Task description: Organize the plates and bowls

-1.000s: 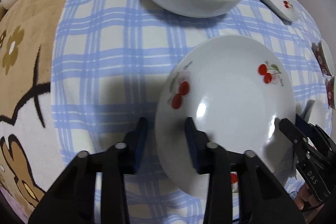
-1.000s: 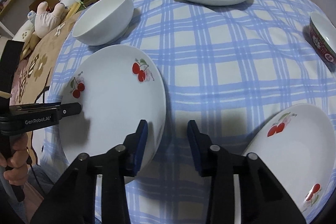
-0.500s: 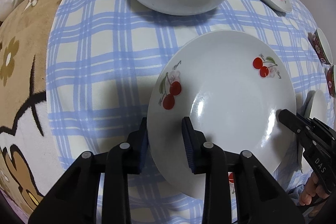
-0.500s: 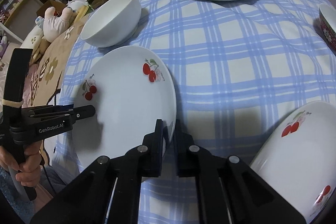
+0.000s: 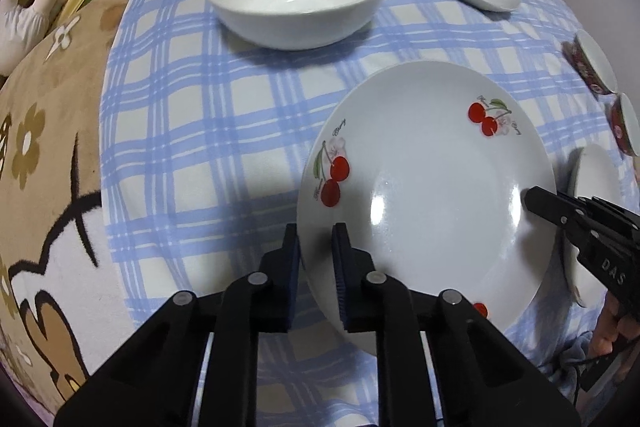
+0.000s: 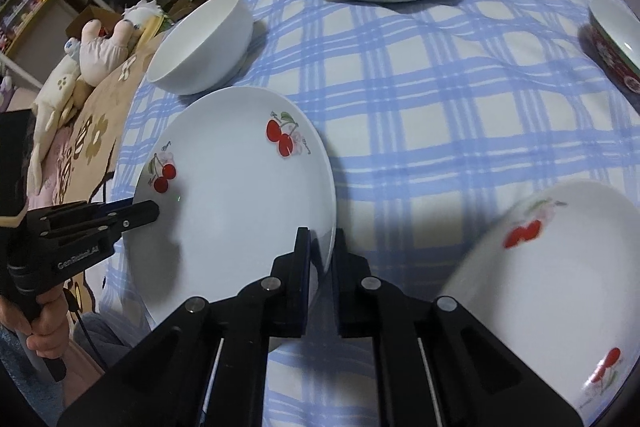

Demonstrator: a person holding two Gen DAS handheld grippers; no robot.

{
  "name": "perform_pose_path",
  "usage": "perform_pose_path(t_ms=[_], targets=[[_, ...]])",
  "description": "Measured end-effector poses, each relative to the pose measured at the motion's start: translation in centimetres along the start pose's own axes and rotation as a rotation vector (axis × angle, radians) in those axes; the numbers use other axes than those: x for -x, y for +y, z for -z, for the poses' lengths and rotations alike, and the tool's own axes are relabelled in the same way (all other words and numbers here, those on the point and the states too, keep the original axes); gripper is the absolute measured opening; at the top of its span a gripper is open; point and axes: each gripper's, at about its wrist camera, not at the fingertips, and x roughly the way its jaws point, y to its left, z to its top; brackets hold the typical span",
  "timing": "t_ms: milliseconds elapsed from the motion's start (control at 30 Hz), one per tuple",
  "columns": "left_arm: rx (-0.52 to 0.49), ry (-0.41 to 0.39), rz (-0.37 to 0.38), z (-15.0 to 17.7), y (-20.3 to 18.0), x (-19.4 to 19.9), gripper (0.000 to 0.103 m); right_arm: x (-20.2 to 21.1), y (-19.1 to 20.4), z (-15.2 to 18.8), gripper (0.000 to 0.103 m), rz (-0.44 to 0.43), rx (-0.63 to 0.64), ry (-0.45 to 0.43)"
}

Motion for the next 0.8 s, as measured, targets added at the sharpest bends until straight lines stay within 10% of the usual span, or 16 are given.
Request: perform_pose_path(t_ms=[800], targets=[[-0.028, -0.094, 0.16, 0.1, -2.9, 3.9, 0.012, 7.8, -3.6, 0.9, 0.009, 0.058, -0.05, -0.06]])
